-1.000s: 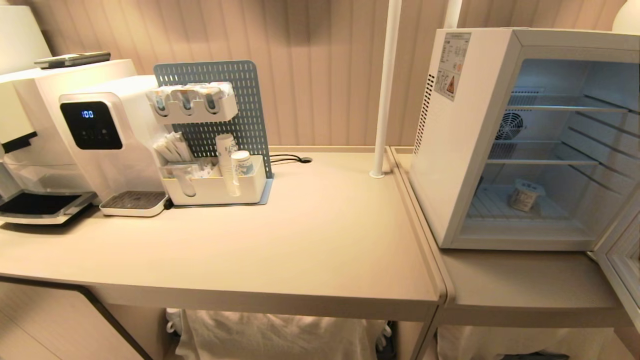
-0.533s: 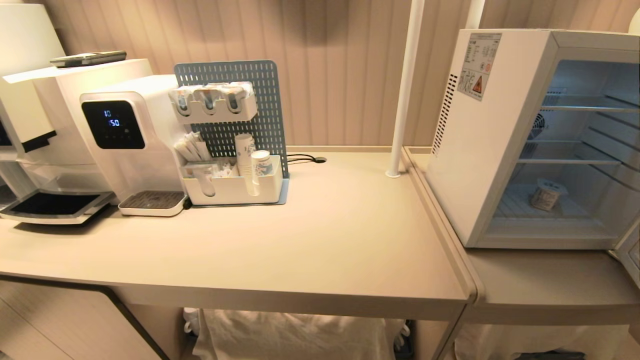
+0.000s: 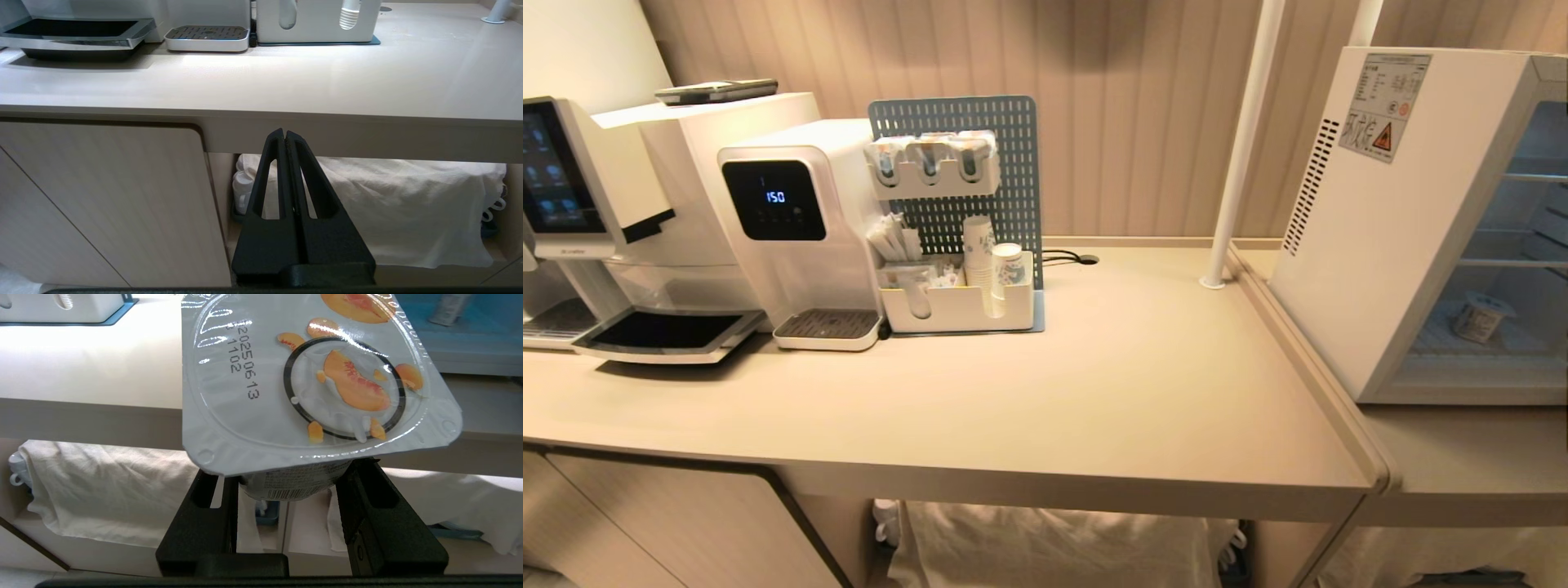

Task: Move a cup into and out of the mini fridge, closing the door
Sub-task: Place the yoghurt on the table

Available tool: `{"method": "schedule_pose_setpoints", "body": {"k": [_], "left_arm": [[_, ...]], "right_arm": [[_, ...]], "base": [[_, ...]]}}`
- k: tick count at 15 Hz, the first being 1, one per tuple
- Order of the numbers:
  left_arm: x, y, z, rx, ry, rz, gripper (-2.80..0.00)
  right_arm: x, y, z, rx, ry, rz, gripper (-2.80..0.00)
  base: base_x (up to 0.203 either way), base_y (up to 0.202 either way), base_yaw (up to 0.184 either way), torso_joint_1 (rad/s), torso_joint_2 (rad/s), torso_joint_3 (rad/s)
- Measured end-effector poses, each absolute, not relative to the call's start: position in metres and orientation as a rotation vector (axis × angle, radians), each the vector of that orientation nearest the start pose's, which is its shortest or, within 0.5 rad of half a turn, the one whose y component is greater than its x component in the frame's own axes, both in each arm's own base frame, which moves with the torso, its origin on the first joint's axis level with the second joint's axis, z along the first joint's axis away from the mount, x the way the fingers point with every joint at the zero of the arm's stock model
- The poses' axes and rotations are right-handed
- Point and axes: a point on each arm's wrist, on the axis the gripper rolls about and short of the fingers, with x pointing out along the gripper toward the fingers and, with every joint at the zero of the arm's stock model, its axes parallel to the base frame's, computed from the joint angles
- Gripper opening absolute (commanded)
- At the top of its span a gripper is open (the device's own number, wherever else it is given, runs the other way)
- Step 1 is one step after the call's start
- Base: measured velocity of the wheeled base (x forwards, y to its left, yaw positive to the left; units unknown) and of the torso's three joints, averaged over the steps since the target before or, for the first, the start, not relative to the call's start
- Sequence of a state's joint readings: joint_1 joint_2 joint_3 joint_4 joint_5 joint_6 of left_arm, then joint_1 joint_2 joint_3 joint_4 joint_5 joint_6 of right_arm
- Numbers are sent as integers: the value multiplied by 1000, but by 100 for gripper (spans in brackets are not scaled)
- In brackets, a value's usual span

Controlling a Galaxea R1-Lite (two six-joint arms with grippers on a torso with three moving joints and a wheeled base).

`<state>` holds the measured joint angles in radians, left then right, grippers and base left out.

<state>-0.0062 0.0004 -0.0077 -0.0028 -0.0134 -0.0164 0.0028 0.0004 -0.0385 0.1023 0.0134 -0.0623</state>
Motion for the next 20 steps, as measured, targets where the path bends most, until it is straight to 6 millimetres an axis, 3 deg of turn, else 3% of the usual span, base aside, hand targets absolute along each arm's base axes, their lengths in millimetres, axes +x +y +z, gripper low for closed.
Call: {"method": "schedule_pose_setpoints", "body": {"k": [13, 16, 18, 20], "left_arm": [[-23, 0, 78, -16, -11, -20, -280], [-23, 0, 78, -16, -12, -19, -280], [-23, 0, 78, -16, -12, -19, -280], [-23, 0, 78, -16, -11, -21, -280]], "right_arm": [[-26, 0, 76, -60, 65, 18, -280], [-27, 0, 78, -51, 59, 5, -280], [-33, 0, 96, -27, 8, 5, -280], [-47, 0, 128, 1, -53, 9, -280]], "base": [[0, 190, 0, 1, 2, 2], [0, 32, 1, 1, 1, 1], [0, 0, 0, 0, 0, 0], [0, 0, 0, 0, 0, 0]]}}
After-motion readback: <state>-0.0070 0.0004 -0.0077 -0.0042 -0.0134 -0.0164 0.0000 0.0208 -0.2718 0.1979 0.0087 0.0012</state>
